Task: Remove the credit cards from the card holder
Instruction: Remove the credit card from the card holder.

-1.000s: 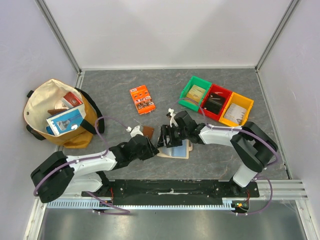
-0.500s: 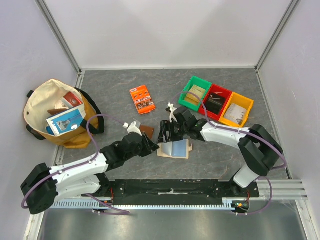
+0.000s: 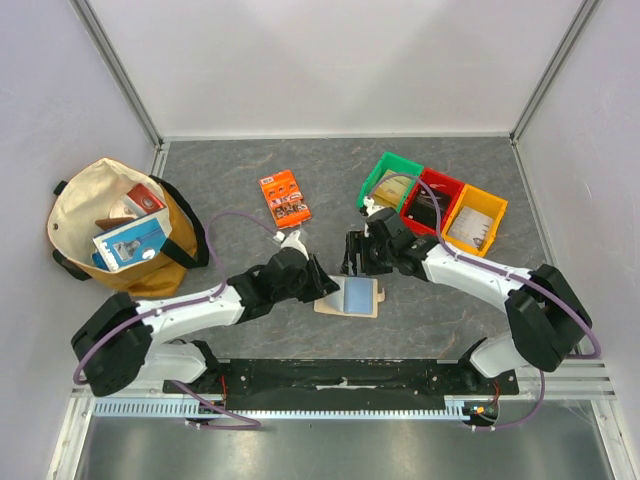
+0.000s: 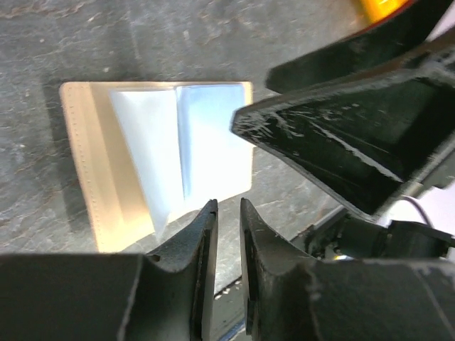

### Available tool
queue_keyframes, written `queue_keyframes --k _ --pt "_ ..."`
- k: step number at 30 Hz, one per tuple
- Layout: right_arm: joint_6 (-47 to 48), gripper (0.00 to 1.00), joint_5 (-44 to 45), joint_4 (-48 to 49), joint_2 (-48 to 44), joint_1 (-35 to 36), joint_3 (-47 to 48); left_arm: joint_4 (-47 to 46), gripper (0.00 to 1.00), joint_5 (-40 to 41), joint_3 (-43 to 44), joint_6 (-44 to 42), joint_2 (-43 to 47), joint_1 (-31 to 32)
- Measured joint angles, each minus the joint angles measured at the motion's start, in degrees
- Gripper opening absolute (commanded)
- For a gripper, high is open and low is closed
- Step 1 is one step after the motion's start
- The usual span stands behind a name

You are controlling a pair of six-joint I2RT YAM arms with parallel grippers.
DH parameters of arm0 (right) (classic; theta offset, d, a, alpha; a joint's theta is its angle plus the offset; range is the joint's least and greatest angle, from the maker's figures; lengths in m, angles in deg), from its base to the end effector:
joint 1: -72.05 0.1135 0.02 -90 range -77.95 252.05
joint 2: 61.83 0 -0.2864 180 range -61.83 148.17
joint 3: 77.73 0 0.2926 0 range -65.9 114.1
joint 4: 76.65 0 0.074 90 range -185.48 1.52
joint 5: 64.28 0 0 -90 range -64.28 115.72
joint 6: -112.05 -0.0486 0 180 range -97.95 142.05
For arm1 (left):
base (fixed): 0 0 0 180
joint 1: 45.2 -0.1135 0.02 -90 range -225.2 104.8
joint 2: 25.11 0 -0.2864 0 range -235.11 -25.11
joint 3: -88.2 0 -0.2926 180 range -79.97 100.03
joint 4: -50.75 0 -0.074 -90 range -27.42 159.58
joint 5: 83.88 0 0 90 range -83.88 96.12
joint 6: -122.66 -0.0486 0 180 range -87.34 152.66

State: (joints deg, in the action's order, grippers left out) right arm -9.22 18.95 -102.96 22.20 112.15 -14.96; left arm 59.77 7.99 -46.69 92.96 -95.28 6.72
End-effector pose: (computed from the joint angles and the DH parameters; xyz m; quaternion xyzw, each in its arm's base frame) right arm 0.2605 0.2269 0.2020 -0.0929 0.9262 0.2554 0.2613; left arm 0.1798 -0.2268 0.1903 -0.0722 0.8802 -0.3811 0.2734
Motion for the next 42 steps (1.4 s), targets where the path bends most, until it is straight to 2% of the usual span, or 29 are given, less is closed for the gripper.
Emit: queue_keyframes --k 6,15,27,37,42 --pt "0.9 0.75 2.1 -2.4 0.6 -0.3 -1.8 -0.3 0.17 0.3 0.0 -1.3 -6.4 0.0" --pt "2.3 0.75 2.8 -2.6 3.7 -0.3 -1.8 -1.0 0.13 1.5 -3.3 -1.0 -11.3 0.0" --pt "2.6 0.73 2.0 -2.7 5.2 -0.3 -1.9 -3.5 0.13 1.5 -3.9 -0.5 -11.8 -0.1" --pt "2.6 0.57 -1.1 -2.3 5.8 -0.3 -1.9 -4.7 0.12 1.4 -4.0 -0.5 -12.3 -0.1" --pt "2.4 0.56 -4.3 -1.5 5.2 -0.3 -1.9 -5.5 0.12 1.0 -4.0 -0.5 -12.7 -0.2"
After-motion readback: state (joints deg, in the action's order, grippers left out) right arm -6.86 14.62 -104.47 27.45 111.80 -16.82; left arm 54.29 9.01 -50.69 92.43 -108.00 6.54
